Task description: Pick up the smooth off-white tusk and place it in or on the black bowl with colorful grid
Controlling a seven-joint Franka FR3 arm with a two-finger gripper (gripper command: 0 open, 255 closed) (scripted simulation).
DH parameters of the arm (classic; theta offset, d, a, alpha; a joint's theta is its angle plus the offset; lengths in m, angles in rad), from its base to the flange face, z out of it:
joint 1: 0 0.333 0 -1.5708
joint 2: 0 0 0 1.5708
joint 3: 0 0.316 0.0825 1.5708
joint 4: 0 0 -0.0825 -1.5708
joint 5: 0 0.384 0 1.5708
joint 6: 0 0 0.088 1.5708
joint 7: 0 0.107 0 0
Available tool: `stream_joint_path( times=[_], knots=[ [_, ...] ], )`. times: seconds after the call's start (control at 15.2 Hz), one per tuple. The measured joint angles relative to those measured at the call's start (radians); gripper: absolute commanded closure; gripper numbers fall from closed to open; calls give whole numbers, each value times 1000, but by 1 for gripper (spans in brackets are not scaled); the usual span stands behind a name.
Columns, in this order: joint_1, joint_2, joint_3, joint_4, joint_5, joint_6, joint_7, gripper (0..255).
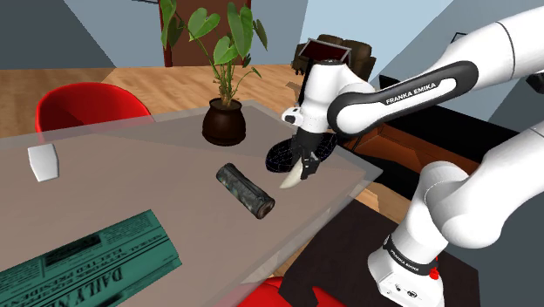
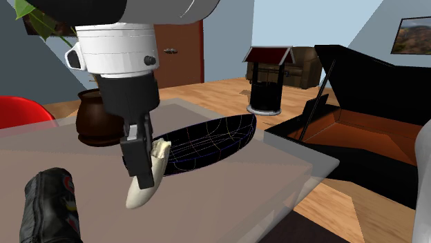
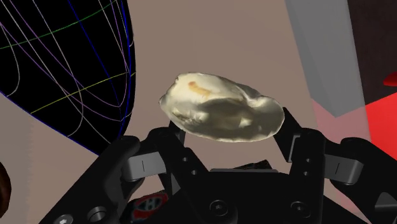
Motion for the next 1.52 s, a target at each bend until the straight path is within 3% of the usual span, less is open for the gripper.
stream_joint_path(
  times=[0.92,1.52],
  knots=[
    [4,-84,11,127,13,-211,-11,255],
    [-75,-3,-143,226,-48,-210,-208,255]
  ],
)
